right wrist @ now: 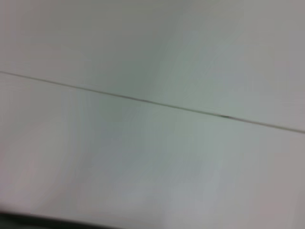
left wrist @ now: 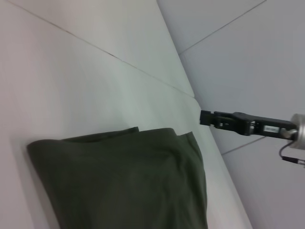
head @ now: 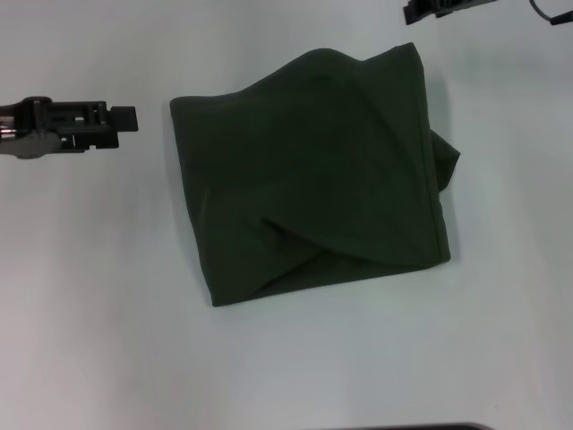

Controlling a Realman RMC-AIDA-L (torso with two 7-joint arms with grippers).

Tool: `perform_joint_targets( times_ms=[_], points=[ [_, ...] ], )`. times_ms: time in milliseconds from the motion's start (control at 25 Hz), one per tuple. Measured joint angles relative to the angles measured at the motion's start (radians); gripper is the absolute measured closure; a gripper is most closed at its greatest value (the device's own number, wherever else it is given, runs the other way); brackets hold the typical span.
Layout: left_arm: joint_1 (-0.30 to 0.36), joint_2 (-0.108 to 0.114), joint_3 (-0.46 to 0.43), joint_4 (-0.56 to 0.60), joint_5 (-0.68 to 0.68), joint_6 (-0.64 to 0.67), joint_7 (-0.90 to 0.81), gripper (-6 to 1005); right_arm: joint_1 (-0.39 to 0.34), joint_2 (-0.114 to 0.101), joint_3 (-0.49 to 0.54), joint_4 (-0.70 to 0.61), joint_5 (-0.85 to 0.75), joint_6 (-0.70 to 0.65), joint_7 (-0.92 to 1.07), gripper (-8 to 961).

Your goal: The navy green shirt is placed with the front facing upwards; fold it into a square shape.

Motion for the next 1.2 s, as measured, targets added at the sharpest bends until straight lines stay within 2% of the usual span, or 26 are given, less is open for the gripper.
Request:
perform_joint_targets(
  times_ms=[120,280,520,640,800,920,1200],
  points=[
    [-0.005,0.0,0.0,0.0,-0.001,0.002,0.0,277,-0.002,-0.01,0.018,-0.06,0.074,-0.133,-0.026,512],
    [-0.015,0.002,0.0,0.0,0.001,0.003,0.0,277,-0.005,-0.004,0.02,-0.095,0.167,-0.279,-0.036,469],
    [-0.022,0.008,-0.001,0.0,-0.005,0.007,-0.005,277,0.007,0.055,-0.02,-0.047,0.214,-0.336,-0.058,469],
    [-0.027,0.008,-0.001,0.0,-0.005,0.013,-0.004,277,0.024,0.058,-0.051,0.021,0.217,-0.293,-0.057,469],
    [-0.027,0.006,-0.002,0.0,-0.003,0.014,-0.003,277,0.045,0.059,-0.065,0.135,0.21,-0.158,-0.069,470],
    [-0.025,0.003,-0.002,0.0,0.0,0.014,-0.003,276,0.047,0.053,-0.087,0.161,0.17,-0.08,-0.065,470],
    [-0.019,0.0,-0.002,-0.006,-0.003,0.012,-0.005,276,0.047,0.01,-0.081,0.154,0.016,0.038,0.019,470]
  ],
)
